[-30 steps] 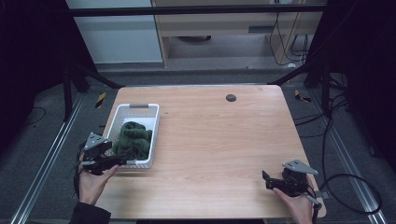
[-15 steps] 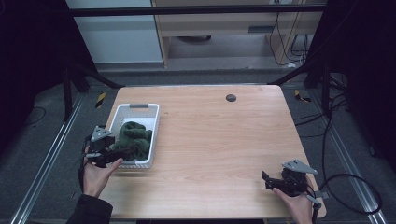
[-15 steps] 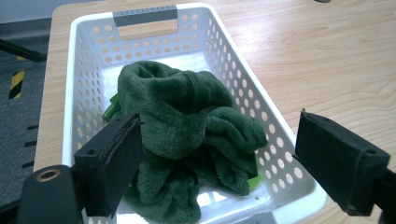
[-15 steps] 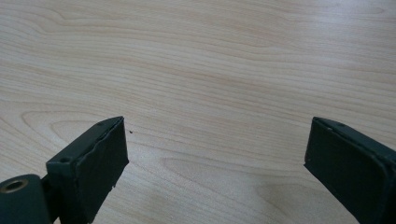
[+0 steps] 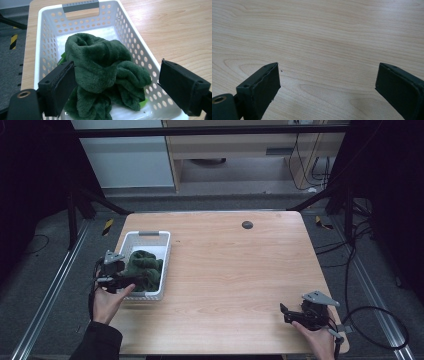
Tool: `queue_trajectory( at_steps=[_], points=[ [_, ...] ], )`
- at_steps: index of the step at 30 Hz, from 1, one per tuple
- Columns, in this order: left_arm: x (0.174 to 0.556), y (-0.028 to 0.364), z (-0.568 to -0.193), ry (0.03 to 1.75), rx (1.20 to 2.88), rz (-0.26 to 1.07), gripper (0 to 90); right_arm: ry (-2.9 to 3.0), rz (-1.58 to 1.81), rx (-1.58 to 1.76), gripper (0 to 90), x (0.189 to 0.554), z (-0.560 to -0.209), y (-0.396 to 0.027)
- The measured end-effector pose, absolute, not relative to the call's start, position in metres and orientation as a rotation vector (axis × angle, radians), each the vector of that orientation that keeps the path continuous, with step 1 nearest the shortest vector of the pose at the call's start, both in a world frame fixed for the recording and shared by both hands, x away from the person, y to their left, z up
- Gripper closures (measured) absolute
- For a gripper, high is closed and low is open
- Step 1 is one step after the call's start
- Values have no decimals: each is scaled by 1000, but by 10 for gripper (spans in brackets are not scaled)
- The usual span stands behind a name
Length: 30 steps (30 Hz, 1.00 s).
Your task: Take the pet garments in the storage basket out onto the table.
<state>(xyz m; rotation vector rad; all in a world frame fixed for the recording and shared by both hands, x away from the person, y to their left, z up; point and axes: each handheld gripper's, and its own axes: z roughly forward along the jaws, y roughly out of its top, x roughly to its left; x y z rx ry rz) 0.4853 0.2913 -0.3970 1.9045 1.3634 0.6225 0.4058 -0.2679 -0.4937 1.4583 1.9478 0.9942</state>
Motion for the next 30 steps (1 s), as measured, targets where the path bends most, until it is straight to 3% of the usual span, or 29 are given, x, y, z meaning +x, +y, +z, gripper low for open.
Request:
queue_trajectory(
  at_steps=[30],
  points=[
    [527, 288, -404, 1454, 1975, 619, 98, 1970, 989, 1465, 50, 407, -495, -268]
  ],
)
